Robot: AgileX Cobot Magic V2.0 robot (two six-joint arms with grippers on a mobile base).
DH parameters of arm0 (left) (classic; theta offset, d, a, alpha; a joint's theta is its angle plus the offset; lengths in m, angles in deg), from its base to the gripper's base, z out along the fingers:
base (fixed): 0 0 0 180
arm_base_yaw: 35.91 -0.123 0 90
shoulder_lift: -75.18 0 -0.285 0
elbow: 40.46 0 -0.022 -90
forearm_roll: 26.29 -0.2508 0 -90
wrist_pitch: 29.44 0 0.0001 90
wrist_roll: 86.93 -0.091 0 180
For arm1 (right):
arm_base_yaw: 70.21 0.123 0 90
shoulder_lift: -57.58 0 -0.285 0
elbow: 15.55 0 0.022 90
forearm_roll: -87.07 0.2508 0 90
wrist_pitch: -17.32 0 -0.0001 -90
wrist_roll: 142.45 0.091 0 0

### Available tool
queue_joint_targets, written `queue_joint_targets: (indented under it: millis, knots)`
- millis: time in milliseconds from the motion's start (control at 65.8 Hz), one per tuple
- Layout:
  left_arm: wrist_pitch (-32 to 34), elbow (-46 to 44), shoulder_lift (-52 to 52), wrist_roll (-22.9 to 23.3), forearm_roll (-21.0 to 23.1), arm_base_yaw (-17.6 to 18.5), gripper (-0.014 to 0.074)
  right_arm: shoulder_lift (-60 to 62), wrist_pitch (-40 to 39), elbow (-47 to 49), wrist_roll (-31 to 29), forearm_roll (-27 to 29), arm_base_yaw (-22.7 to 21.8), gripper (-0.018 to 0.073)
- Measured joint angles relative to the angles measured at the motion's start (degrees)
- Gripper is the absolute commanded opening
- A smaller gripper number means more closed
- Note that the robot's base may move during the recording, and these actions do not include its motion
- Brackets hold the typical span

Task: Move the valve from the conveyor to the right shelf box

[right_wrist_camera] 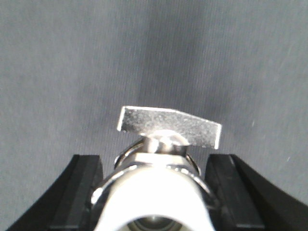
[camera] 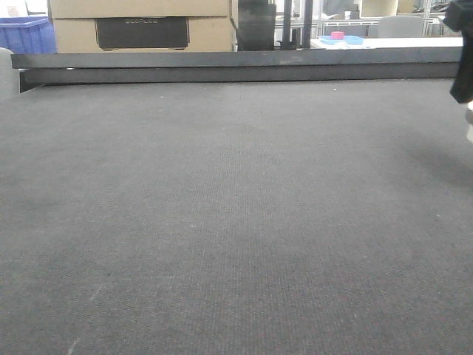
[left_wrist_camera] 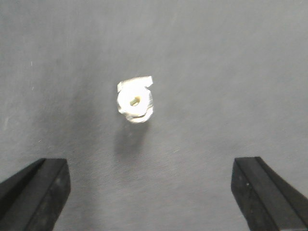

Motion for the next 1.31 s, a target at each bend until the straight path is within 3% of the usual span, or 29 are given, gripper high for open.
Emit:
queue_joint_targets:
  millis: [198, 426, 1018, 1125, 1307]
  knots:
    - [0.04, -1.33, 10.39, -1.2, -0.14, -0.24, 0.058, 0.72, -0.62, -1.43, 0.0, 1.13, 0.0, -0.0152]
    - [6.17, -1.33, 19.46, -1.3, -0.42, -0.24, 0.058, 0.85, -1.22, -1.43, 0.0, 1.41, 0.0, -0.0152]
    - [12.3, -1.33, 30.33, -1.42, -0.42, -0.24, 0.0566, 0.88, -1.94, -1.43, 0.0, 1.41, 0.0, -0.0152]
    - [12.3, -1.33, 30.33, -1.42, -0.42, -0.24, 0.0441, 0.88, -1.94, -1.43, 0.0, 1.41, 0.0, -0.0152]
    - [12.49, -1.33, 30.33, -1.69, 0.1, -0.24, -0.0013, 0.88, -1.94, -1.43, 0.0, 1.5, 0.0, -0.0152]
